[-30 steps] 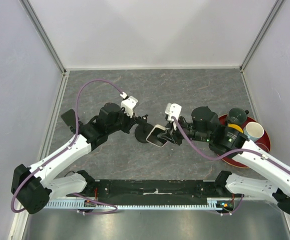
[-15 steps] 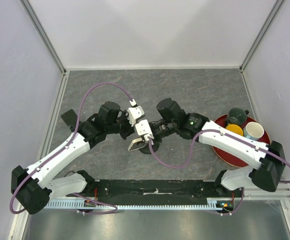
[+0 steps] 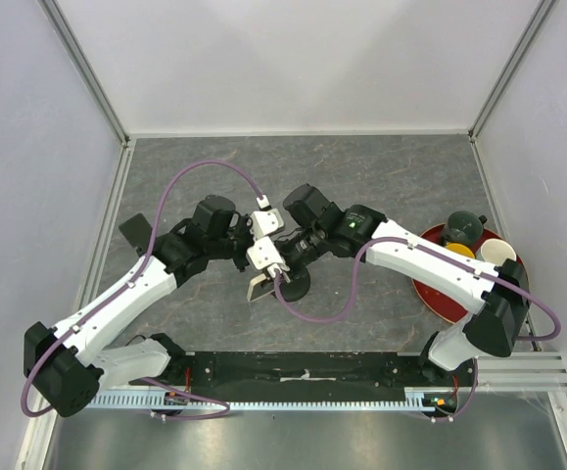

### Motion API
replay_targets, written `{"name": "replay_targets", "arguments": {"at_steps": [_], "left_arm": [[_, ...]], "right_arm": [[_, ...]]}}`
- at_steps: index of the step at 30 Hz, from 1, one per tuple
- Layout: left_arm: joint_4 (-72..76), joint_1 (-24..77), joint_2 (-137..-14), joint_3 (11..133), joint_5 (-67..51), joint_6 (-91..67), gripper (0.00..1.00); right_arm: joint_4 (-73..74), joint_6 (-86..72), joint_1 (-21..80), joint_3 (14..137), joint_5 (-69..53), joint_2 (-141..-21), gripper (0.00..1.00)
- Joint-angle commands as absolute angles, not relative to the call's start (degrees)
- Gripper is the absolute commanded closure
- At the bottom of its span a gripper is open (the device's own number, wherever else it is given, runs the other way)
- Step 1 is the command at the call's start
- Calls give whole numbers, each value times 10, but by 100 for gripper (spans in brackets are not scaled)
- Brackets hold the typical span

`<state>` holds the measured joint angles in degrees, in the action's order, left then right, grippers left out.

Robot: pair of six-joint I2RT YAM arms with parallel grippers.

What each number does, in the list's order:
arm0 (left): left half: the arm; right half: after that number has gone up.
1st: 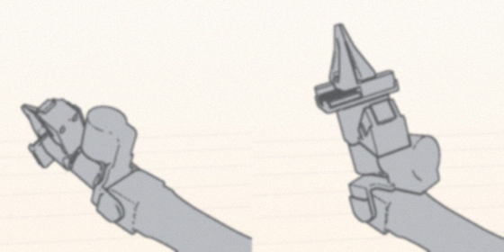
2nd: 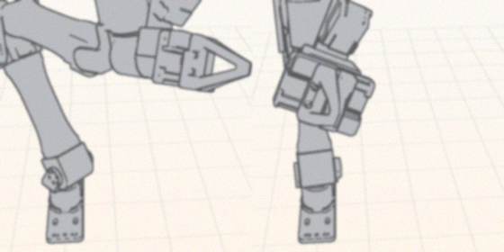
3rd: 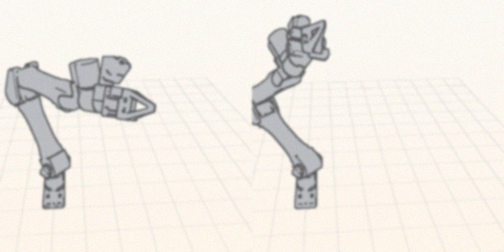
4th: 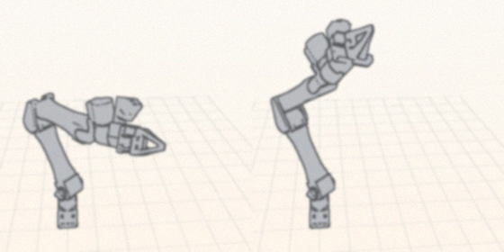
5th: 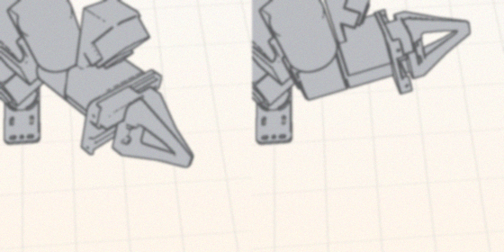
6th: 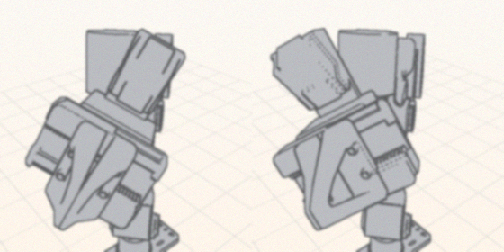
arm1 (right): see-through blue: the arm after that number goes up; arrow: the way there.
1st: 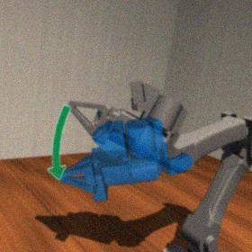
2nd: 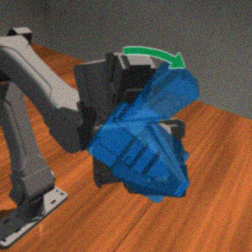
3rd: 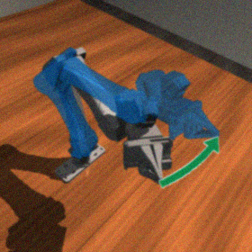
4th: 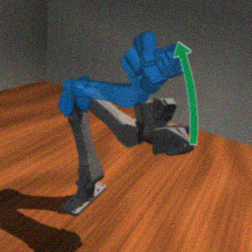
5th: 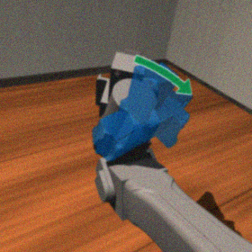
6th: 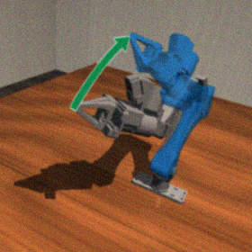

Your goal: Place the phone on the phone stand

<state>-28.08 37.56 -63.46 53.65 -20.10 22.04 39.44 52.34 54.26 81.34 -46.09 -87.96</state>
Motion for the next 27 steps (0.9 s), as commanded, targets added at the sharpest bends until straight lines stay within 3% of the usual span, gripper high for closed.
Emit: {"name": "replay_targets", "arguments": {"at_steps": [1, 10, 18, 27], "left_arm": [[-303, 382, -641, 557, -268, 239, 98], [-293, 383, -634, 548, -255, 229, 98], [-283, 382, -616, 535, -262, 229, 98], [-274, 382, -605, 527, -244, 214, 98]], "right_arm": [[323, 592, 564, 873, -480, -880, 100], [316, 559, 577, 861, -415, -889, 100], [318, 556, 531, 831, -420, -882, 100], [339, 436, 529, 827, -379, -877, 100]]}}
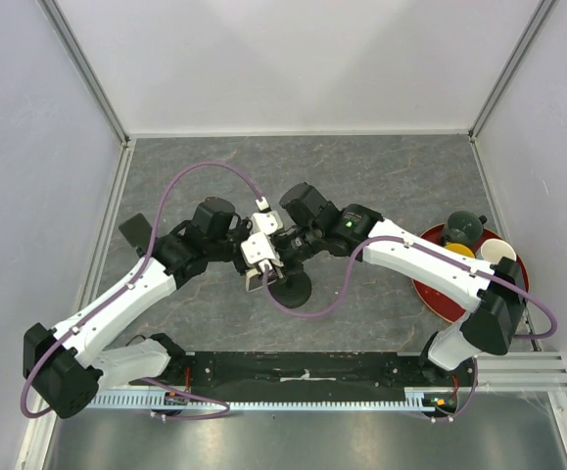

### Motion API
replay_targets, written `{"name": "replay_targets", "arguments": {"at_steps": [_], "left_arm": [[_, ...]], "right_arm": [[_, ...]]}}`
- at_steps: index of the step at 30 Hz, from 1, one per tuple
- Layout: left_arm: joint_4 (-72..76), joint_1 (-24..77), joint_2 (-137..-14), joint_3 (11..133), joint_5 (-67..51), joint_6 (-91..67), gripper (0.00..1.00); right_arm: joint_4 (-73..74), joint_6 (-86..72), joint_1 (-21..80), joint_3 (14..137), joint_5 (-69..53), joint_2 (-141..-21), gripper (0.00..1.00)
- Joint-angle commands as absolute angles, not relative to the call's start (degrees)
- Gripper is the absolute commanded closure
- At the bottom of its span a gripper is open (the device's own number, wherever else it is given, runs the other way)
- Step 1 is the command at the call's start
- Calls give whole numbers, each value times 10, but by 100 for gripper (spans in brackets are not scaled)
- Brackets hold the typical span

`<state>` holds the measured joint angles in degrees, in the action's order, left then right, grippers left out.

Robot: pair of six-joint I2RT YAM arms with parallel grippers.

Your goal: Place the phone on the phone stand

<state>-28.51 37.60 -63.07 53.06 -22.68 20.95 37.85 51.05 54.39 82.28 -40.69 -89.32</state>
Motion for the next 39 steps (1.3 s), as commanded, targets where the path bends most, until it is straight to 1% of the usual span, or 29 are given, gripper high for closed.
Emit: {"name": "replay_targets", "arguments": {"at_steps": [1, 4, 5, 6, 10, 13, 15, 16, 18, 19, 20, 23, 25, 26, 28, 30, 31, 33, 34, 36, 39], "left_arm": [[-270, 382, -603, 527, -240, 204, 98], [-265, 382, -596, 525, -237, 182, 98], [-256, 381, -592, 520, -220, 171, 98], [-254, 381, -589, 519, -205, 161, 98], [-249, 382, -570, 515, -95, 82, 98], [-239, 382, -544, 510, -4, 7, 98], [-243, 383, -534, 508, 34, -23, 98], [-243, 383, -525, 505, 60, -45, 98], [-240, 383, -511, 497, 92, -67, 98], [-245, 383, -505, 492, 138, -89, 98], [-251, 383, -496, 491, 167, -105, 98], [-258, 383, -465, 475, 224, -139, 98], [-256, 383, -448, 457, 263, -158, 98], [-257, 383, -435, 454, 271, -166, 98], [-251, 384, -428, 442, 282, -180, 98], [-249, 384, -425, 436, 283, -193, 98], [-247, 384, -425, 436, 274, -196, 98], [-247, 386, -431, 439, 259, -201, 98], [-250, 388, -437, 445, 244, -201, 98], [-279, 391, -450, 467, 240, -208, 98], [-308, 392, -461, 489, 211, -215, 98]], "right_arm": [[338, 423, 528, 824, -374, -869, 100], [331, 375, 528, 794, -317, -855, 100], [322, 322, 529, 783, -298, -853, 100], [320, 304, 528, 781, -271, -852, 100], [316, 174, 532, 761, -187, -830, 100], [292, 81, 537, 712, -110, -801, 100], [274, 49, 538, 681, -77, -795, 100], [272, 7, 536, 676, -30, -795, 100], [271, -25, 539, 669, 16, -794, 100], [273, -46, 550, 667, 43, -787, 100], [276, -59, 556, 664, 105, -782, 100], [301, -118, 571, 657, 240, -757, 100], [309, -136, 585, 639, 295, -731, 100], [321, -155, 591, 636, 350, -728, 100], [334, -175, 608, 640, 389, -736, 100], [364, -199, 635, 650, 479, -768, 100], [370, -206, 662, 665, 503, -782, 100], [374, -209, 682, 686, 533, -826, 100], [375, -204, 692, 716, 544, -844, 100], [381, -178, 692, 743, 542, -886, 100], [368, -155, 692, 770, 532, -910, 100]]}}
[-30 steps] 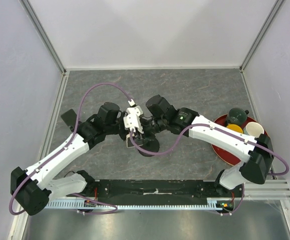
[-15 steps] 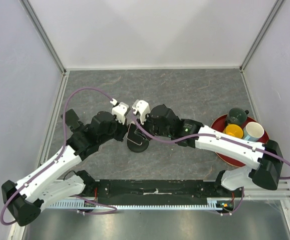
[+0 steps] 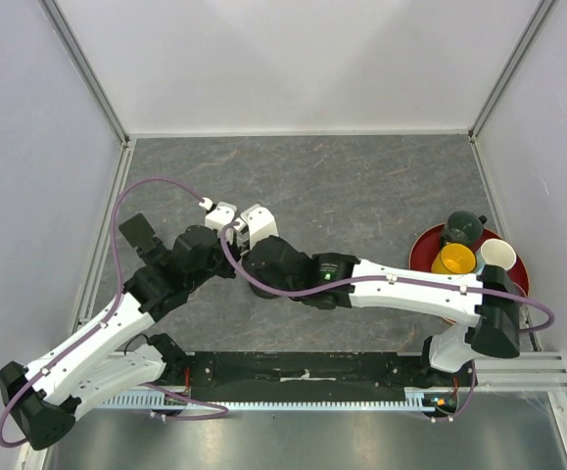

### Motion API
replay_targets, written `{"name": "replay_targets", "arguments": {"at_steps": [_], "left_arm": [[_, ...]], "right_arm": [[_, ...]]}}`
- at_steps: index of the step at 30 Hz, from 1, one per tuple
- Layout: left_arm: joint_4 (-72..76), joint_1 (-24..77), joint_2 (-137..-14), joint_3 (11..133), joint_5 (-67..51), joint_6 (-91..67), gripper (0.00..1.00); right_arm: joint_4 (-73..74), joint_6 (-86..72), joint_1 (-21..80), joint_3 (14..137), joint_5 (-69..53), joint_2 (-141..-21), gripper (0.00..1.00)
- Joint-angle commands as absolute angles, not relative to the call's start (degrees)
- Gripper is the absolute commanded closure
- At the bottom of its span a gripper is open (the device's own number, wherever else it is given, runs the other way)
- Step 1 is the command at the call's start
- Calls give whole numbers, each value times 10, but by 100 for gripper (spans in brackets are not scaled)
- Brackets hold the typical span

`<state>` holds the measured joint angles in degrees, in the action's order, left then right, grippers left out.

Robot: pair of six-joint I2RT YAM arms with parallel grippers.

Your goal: Place the phone on the phone stand

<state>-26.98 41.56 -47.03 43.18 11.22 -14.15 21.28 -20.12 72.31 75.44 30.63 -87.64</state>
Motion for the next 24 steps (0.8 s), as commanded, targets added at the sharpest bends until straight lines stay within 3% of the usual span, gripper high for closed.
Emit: {"name": "replay_targets", "arguments": {"at_steps": [1, 12, 24], "left_arm": [[-311, 391, -458, 492, 194, -220, 98], [-366, 392, -441, 512, 108, -253, 98], [-410, 392, -414, 540, 59, -266, 98]], "right_arm": [[368, -143, 691, 780, 521, -913, 100], [378, -140, 663, 806, 437, -954, 100], [349, -124, 589, 766, 261, -940, 100]]}}
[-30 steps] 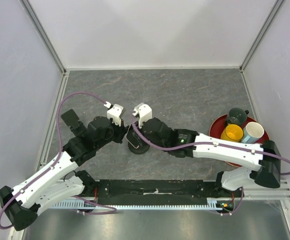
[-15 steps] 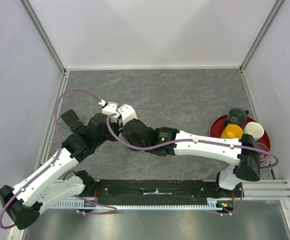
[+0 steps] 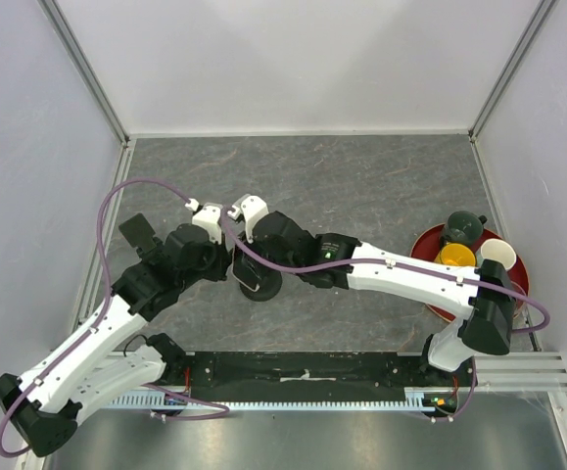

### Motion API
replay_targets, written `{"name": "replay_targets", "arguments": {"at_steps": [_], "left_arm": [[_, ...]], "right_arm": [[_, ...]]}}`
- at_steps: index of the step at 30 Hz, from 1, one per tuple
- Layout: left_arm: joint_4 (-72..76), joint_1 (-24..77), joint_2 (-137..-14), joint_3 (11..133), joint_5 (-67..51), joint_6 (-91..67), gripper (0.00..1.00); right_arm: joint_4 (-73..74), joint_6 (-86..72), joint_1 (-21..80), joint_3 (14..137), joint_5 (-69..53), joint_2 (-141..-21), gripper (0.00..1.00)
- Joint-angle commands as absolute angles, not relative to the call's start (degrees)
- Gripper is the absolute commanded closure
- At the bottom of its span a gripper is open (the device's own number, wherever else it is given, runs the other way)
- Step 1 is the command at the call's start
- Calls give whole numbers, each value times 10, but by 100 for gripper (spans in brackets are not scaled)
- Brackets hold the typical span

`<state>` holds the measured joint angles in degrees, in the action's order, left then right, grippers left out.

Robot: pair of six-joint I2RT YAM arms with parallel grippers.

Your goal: Place the phone on the phone stand

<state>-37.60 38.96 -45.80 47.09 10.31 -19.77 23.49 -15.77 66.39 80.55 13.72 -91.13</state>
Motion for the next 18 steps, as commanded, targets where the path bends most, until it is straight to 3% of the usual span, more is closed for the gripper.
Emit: {"name": "replay_targets", "arguments": {"at_steps": [1, 7, 14, 15, 16, 17, 18], "left_arm": [[-415, 392, -414, 544, 59, -269, 97], [-439, 392, -389, 551, 55, -276, 65], [-459, 392, -357, 557, 98, -272, 53], [-457, 392, -360, 559, 89, -270, 53], [-451, 391, -362, 560, 83, -268, 52], [-445, 392, -364, 557, 76, -263, 52], [-438, 392, -364, 555, 63, -261, 52]], "right_arm": [[348, -122, 585, 770, 248, -939, 100], [343, -101, 577, 782, 210, -946, 100], [323, -112, 559, 772, 165, -930, 100], [324, -116, 555, 773, 158, -927, 97], [324, -118, 552, 773, 155, -923, 89], [323, -122, 549, 773, 150, -912, 75], [323, -122, 543, 773, 140, -909, 69]]}}
